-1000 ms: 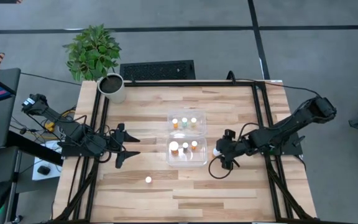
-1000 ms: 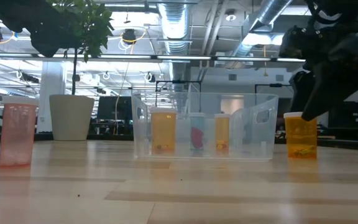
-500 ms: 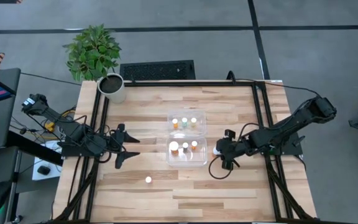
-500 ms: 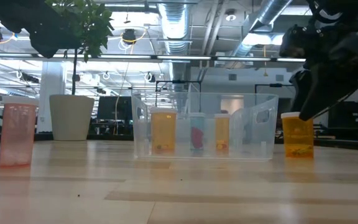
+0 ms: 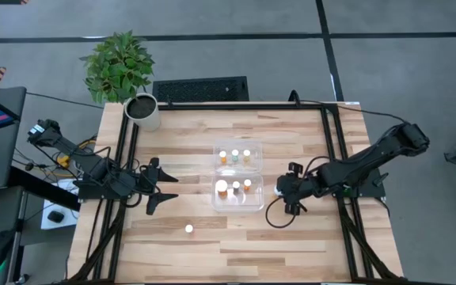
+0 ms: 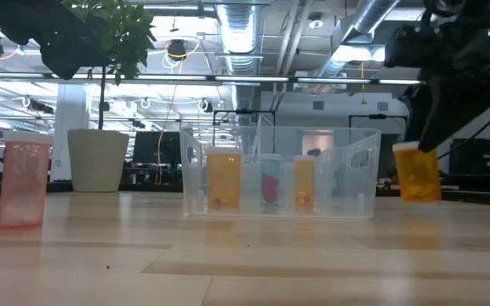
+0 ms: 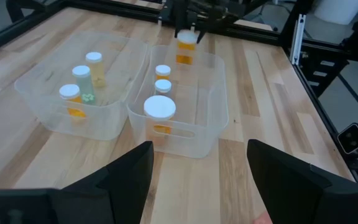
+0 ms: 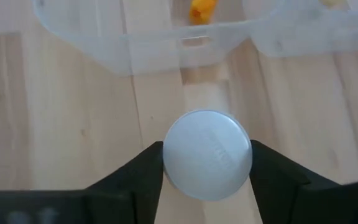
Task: Pick and place medicine bottles into bin by pill shape (circle, oval)
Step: Put the orange capsule bottle into the bottom transparent bin
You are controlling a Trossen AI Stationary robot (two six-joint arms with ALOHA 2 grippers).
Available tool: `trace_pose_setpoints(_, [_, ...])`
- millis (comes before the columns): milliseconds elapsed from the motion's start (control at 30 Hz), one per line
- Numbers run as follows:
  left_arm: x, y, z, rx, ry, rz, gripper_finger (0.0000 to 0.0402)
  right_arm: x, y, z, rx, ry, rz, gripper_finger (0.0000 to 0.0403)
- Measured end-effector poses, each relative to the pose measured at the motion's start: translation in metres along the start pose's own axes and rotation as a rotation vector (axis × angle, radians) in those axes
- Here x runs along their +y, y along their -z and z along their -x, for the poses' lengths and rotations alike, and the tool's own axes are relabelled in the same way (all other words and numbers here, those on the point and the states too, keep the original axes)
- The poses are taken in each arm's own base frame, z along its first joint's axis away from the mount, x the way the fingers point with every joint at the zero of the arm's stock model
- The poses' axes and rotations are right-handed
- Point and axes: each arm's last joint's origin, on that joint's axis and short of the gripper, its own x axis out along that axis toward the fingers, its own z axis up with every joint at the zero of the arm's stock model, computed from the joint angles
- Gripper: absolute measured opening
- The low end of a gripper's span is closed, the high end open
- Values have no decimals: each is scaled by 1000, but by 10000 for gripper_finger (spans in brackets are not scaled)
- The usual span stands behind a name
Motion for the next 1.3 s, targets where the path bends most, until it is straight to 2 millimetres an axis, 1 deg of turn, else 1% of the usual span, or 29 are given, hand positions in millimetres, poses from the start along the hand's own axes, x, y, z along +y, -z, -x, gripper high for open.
trace_pose_setpoints(100, [0,0,0,0,0,0,251,-2,-6,13,-1,8,0,210])
trace_pose_setpoints(200, [0,0,0,2,-1,-2,251,-4,-13,32,-35,-5,-10,210])
trace_pose_setpoints(467, [0,1,0,6,-2,-4,251,-10,-31,87,-263,-27,-15,218])
trace_pose_setpoints(533, [0,1,0,8,2,-4,251,-10,-37,97,-313,-39,-9,216])
trace_pose_setpoints(633, [0,1,0,9,5,-4,251,-7,-44,103,-364,-58,4,214])
trace_pose_setpoints(733, [0,1,0,9,5,-4,251,-2,-51,99,-396,-67,19,214])
trace_pose_setpoints(800, [0,1,0,9,5,-4,251,3,-55,92,-395,-62,43,216])
trace_pose_setpoints(1000, [0,1,0,9,5,-4,251,20,-69,65,-409,-55,113,216])
trace_pose_setpoints(1100, [0,1,0,9,4,-3,251,28,-73,49,-390,-52,150,217])
trace_pose_setpoints(1300, [0,1,0,9,4,-4,251,35,-78,23,-320,-36,169,218])
